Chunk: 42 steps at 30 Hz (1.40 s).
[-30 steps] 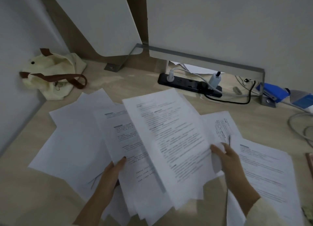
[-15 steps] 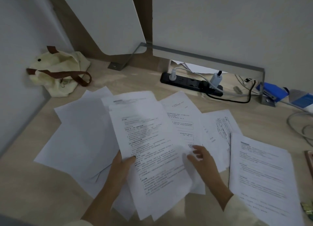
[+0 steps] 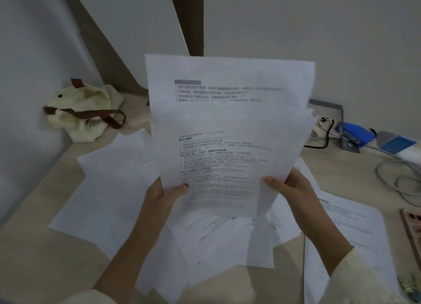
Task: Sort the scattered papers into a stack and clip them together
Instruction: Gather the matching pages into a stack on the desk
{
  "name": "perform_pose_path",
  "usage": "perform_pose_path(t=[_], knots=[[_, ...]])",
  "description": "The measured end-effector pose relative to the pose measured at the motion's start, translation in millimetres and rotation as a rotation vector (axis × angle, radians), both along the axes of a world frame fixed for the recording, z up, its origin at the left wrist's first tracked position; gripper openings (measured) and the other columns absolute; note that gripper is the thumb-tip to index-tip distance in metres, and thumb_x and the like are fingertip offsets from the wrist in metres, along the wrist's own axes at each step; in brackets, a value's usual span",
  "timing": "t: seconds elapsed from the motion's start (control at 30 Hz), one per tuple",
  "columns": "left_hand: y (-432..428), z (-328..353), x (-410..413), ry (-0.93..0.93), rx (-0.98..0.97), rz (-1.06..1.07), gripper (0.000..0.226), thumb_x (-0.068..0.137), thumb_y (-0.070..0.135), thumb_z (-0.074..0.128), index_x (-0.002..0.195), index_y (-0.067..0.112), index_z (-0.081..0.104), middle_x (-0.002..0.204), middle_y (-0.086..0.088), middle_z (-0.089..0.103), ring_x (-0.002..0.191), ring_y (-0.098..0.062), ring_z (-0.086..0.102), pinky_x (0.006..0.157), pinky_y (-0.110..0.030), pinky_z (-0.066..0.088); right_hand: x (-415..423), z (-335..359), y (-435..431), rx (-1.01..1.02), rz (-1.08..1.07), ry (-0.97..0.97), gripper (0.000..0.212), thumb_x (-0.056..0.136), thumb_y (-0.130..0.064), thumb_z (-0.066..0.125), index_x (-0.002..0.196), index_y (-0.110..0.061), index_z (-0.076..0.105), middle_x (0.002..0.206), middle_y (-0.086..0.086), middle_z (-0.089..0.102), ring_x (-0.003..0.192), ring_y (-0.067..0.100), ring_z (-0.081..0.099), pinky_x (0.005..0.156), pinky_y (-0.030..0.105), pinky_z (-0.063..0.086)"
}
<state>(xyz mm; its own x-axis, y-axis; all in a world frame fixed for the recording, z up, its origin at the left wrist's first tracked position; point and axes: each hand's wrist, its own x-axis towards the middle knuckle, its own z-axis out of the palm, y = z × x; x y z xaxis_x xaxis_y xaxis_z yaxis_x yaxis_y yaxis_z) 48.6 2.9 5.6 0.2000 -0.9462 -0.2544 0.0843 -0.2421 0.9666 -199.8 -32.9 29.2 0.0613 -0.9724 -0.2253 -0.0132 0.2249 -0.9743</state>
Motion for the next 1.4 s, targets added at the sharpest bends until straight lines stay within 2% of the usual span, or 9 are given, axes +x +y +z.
perform_pose_path(t=[0.3, 0.43, 0.6, 0.77, 0.87, 1.0, 1.13, 1.27, 1.4], knots=[[-2, 10, -21, -0.04, -0.04, 0.05, 0.03, 0.081, 0.004, 0.064, 0.106, 0.022, 0.062, 0.094, 0.012, 0.067, 0.079, 0.009, 0.065, 0.059, -0.005, 0.049, 20, -8, 12, -0.016, -0.071, -0.032, 0.031, 0.082, -0.006, 0.06, 0.1, -0.032, 0.06, 0.095, -0.015, 0.07, 0.086, -0.005, 0.065, 0.068, 0.015, 0.052], [-1, 12, -15, -0.079, -0.13, 0.103, 0.035, 0.079, 0.006, 0.064, 0.107, 0.027, 0.058, 0.101, 0.008, 0.067, 0.089, 0.006, 0.063, 0.069, -0.009, 0.05, 16, -6, 14, -0.026, -0.143, -0.067, 0.025, 0.081, -0.009, 0.061, 0.1, -0.025, 0.065, 0.093, -0.014, 0.073, 0.088, 0.0, 0.066, 0.077, 0.022, 0.048], [-1, 6, -22, -0.106, -0.078, 0.024, 0.045, 0.08, 0.005, 0.061, 0.12, 0.021, 0.052, 0.112, 0.005, 0.064, 0.102, -0.003, 0.06, 0.07, -0.006, 0.049, 18, -18, 24, 0.007, -0.147, -0.015, 0.035, 0.087, -0.011, 0.055, 0.121, -0.018, 0.054, 0.118, -0.004, 0.064, 0.106, 0.006, 0.059, 0.089, 0.025, 0.046], [4, 5, -31, -0.121, -0.114, 0.07, 0.038, 0.085, -0.004, 0.053, 0.119, 0.012, 0.055, 0.103, 0.009, 0.064, 0.087, 0.007, 0.062, 0.065, -0.004, 0.047, 21, -22, 34, -0.002, -0.192, -0.034, 0.032, 0.09, -0.012, 0.05, 0.117, -0.028, 0.052, 0.108, -0.017, 0.063, 0.088, -0.014, 0.06, 0.074, 0.012, 0.045], [12, -2, -35, -0.129, -0.089, 0.096, 0.032, 0.085, -0.006, 0.052, 0.116, 0.003, 0.056, 0.089, 0.006, 0.062, 0.082, -0.002, 0.061, 0.06, -0.004, 0.046, 20, -31, 41, 0.037, -0.165, -0.021, 0.036, 0.092, -0.009, 0.046, 0.121, -0.03, 0.046, 0.107, -0.022, 0.059, 0.095, -0.01, 0.057, 0.07, 0.006, 0.046], [16, -9, -42, -0.142, -0.032, 0.065, 0.033, 0.086, -0.001, 0.054, 0.118, 0.008, 0.057, 0.101, 0.008, 0.064, 0.087, 0.009, 0.062, 0.063, -0.002, 0.046, 19, -42, 47, 0.083, -0.066, 0.062, 0.029, 0.095, -0.014, 0.042, 0.118, -0.032, 0.045, 0.106, -0.026, 0.055, 0.091, -0.016, 0.055, 0.07, 0.001, 0.045], [6, -5, -60, -0.161, -0.034, 0.046, 0.037, 0.088, 0.007, 0.055, 0.122, 0.019, 0.054, 0.109, 0.013, 0.063, 0.093, 0.012, 0.059, 0.07, -0.005, 0.049, -15, -38, 47, 0.11, -0.114, 0.118, 0.021, 0.093, -0.019, 0.048, 0.11, -0.024, 0.059, 0.103, -0.014, 0.066, 0.09, -0.002, 0.064, 0.077, 0.017, 0.051], [-2, -9, -107, -0.185, 0.068, -0.095, 0.017, 0.09, 0.014, 0.053, 0.103, 0.023, 0.059, 0.097, 0.012, 0.065, 0.089, -0.003, 0.063, 0.065, -0.016, 0.048, -78, -47, 56, 0.188, -0.228, 0.231, 0.024, 0.091, -0.018, 0.051, 0.093, 0.006, 0.051, 0.097, 0.032, 0.056, 0.077, 0.034, 0.057, 0.069, 0.034, 0.042], [-1, -30, -175, -0.127, 0.237, -0.313, 0.018, 0.094, 0.019, 0.048, 0.099, 0.025, 0.064, 0.099, 0.005, 0.068, 0.092, -0.013, 0.065, 0.076, -0.024, 0.051, -150, -61, 82, 0.343, -0.356, 0.274, 0.018, 0.092, -0.021, 0.049, 0.089, -0.005, 0.057, 0.086, 0.025, 0.059, 0.072, 0.027, 0.055, 0.065, 0.035, 0.04]])
